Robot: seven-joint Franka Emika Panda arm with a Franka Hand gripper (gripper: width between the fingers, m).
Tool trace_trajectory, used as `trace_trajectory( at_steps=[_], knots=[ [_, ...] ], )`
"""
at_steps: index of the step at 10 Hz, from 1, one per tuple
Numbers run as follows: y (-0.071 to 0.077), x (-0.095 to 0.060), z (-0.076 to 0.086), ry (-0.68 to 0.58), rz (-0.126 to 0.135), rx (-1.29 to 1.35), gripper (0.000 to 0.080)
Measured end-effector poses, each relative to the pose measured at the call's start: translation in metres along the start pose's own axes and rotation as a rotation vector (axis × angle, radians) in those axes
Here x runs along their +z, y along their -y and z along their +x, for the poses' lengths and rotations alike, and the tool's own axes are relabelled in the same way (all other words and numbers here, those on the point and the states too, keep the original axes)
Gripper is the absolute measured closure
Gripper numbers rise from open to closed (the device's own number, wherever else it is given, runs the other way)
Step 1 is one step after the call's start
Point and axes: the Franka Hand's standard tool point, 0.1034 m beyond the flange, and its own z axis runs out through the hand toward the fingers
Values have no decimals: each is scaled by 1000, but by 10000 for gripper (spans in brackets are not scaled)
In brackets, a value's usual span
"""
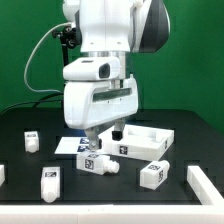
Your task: Assemble one leg
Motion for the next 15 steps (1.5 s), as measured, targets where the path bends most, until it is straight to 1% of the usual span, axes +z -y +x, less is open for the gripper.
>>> trace_trajectory(
  at_steps=[1,2,3,4,5,6,7,8,9,10,12,13,14,15],
  knots=[
    [-3,-1,1,-3,-5,1,150],
    [-2,0,1,-2,-4,1,150],
    [2,3,-2,2,4,1,150],
    [13,9,-9,14,23,1,150],
    [25,20,-17,24,40,7,150],
    [33,36,-27,17,29,16,150],
    [36,49,-35,12,23,18,150],
    [35,57,-40,10,22,23,150],
    [30,60,-46,12,25,28,150],
    [29,60,-46,11,24,36,150],
    [30,60,-46,12,26,36,408],
    [30,60,-46,12,26,36,408],
    [30,60,-46,12,26,36,518],
    [30,60,-47,12,26,37,518]
  ],
)
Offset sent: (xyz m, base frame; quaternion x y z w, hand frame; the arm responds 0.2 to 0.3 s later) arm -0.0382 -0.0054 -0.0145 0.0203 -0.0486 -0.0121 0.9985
